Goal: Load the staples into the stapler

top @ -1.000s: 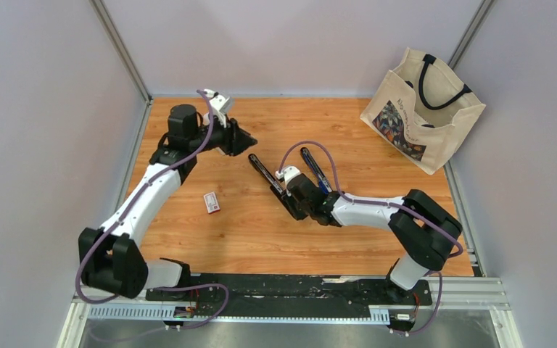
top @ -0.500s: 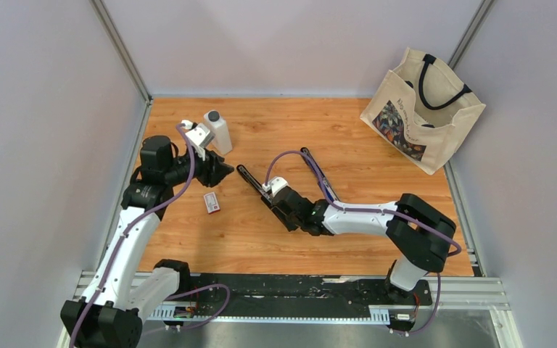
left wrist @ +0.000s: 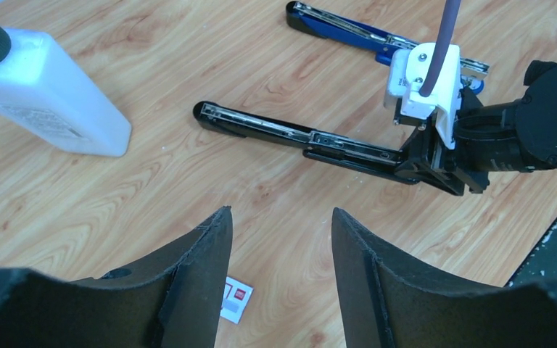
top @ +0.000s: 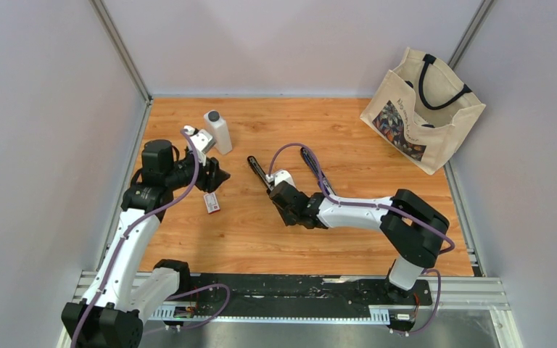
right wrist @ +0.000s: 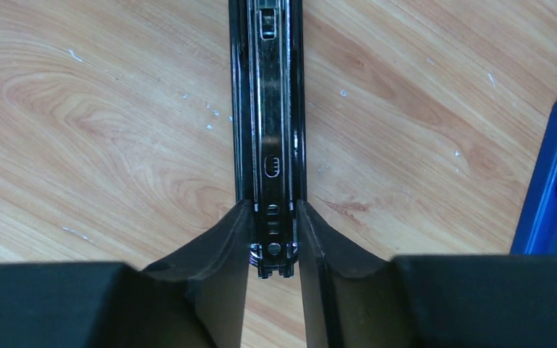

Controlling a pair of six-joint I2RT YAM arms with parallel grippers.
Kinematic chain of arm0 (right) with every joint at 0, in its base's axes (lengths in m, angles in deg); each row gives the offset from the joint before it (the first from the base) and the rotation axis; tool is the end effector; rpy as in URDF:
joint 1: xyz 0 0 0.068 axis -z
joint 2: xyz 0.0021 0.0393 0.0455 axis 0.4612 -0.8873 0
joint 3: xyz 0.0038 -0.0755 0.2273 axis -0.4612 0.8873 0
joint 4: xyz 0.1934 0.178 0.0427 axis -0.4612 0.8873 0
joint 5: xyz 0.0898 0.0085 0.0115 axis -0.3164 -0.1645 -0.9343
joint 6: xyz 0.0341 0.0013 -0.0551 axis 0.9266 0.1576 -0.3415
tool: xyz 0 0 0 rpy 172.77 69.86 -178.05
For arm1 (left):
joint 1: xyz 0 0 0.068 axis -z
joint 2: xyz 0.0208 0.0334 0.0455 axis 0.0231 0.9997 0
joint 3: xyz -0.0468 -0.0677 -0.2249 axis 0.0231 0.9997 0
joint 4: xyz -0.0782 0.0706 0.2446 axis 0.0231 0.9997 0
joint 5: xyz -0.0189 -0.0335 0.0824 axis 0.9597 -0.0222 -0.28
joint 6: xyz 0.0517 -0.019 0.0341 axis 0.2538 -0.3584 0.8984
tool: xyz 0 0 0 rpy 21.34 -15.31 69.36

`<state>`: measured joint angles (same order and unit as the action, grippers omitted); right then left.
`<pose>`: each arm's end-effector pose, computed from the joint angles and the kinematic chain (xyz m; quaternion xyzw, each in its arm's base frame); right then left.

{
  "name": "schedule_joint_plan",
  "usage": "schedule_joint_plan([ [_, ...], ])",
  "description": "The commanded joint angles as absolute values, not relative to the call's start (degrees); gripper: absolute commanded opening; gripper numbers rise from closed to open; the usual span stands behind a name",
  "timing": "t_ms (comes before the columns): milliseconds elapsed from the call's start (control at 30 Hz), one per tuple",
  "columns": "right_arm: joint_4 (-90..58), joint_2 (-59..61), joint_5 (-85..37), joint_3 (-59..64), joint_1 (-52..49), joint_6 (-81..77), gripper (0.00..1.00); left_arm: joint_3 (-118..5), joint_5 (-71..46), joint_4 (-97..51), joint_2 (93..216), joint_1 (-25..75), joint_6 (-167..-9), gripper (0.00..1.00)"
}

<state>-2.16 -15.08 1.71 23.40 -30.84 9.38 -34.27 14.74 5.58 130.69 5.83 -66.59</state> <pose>0.1923 0.2810 0.1142 -0.2816 0.9053 0.0521 0.3138 0.2270 -0.0580 0.2918 0.2759 0.7854 -0.2487 0.4951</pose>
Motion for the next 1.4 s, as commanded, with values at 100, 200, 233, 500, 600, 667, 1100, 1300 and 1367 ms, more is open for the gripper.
schedule_joint_plan([
  [100,0.89,-15.26,1.58,20.09,-30.54,11.31,0.53,-32.92,12.15,7.55,129.43,5.18,-61.54,0.62],
  [200,1.07,-13.24,2.19,18.60,-30.54,8.51,0.66,-32.49,10.66,8.52,129.35,4.83,-59.96,0.63],
  [233,1.07,-12.28,2.19,18.16,-30.37,7.37,0.70,-32.13,10.05,8.52,129.09,4.48,-59.61,0.64],
  [500,-1.22,-6.73,1.93,15.70,-29.66,-5.20,0.77,-31.51,5.21,8.78,131.45,-0.96,-58.02,0.69],
  [600,0.27,-7.78,-1.49,12.72,-29.66,-7.23,0.75,-33.27,6.34,10.44,133.99,-8.68,-59.77,0.69],
  [667,2.81,-10.76,-3.52,8.69,-29.58,-8.64,0.75,-34.41,7.92,11.76,135.05,-13.78,-60.74,0.69],
  [1100,12.67,-35.54,-21.19,-22.08,-29.93,-1.00,0.67,-33.01,7.93,11.51,133.83,-26.29,-61.80,0.69],
  [1300,12.14,-42.93,-21.20,-28.24,-31.15,4.45,0.65,-31.43,7.85,9.57,133.04,-26.37,-62.33,0.69],
  [1367,12.75,-44.95,-20.14,-29.91,-31.77,5.50,0.65,-31.34,7.32,9.13,133.48,-26.37,-62.33,0.69],
])
